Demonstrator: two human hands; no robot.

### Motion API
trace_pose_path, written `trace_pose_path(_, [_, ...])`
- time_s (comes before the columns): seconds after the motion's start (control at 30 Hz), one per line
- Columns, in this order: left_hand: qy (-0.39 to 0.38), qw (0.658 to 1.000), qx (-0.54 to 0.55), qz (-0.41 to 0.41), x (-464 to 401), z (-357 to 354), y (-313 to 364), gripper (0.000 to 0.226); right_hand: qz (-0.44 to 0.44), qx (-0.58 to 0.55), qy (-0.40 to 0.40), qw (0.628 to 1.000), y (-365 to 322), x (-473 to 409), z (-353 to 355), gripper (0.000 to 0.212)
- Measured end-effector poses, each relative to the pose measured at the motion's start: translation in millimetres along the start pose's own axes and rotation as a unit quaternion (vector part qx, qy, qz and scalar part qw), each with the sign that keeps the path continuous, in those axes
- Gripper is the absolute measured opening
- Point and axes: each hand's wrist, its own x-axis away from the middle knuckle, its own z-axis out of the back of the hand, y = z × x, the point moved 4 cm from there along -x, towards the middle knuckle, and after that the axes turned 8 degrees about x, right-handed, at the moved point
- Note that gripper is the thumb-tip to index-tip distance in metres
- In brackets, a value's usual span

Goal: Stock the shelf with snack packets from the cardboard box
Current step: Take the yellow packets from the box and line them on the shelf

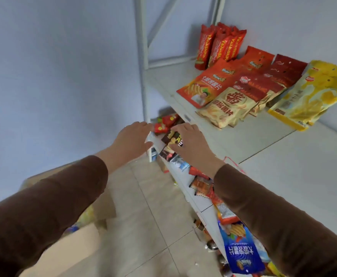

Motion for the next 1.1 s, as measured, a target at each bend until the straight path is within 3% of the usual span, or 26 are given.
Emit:
trace_pose_path(0.23, [-0.02, 0.986, 0.046, 0.162, 151.6, 9.5, -201.3, 0.045, 0.106, -0.005, -0.09, 0.99, -208.0, -22.3, -100.4, 0.053])
trace_pose_path(0.5, [-0.062, 0.946, 0.116, 0.297, 285.4, -10.4, -396.8, 0.048, 0.105, -0.02, -0.248, 0.963, -382.5, -33.3, -236.2, 0.053])
trace_pose_path(0.77, [-0.102, 0.908, 0.171, 0.369, 297.6, -87.5, -527.7, 0.045, 0.003, -0.085, -0.38, 0.921, -431.2, -72.1, -386.4, 0.058])
trace_pose_path(0.9, [-0.141, 0.883, 0.194, 0.403, 292.1, -156.9, -593.0, 0.047, -0.033, -0.086, -0.446, 0.89, -436.2, -98.2, -484.4, 0.059])
trace_pose_path(1.1, [-0.192, 0.851, 0.231, 0.43, 296.8, -284.6, -676.0, 0.042, -0.154, -0.101, -0.508, 0.842, -423.3, -100.0, -628.4, 0.057])
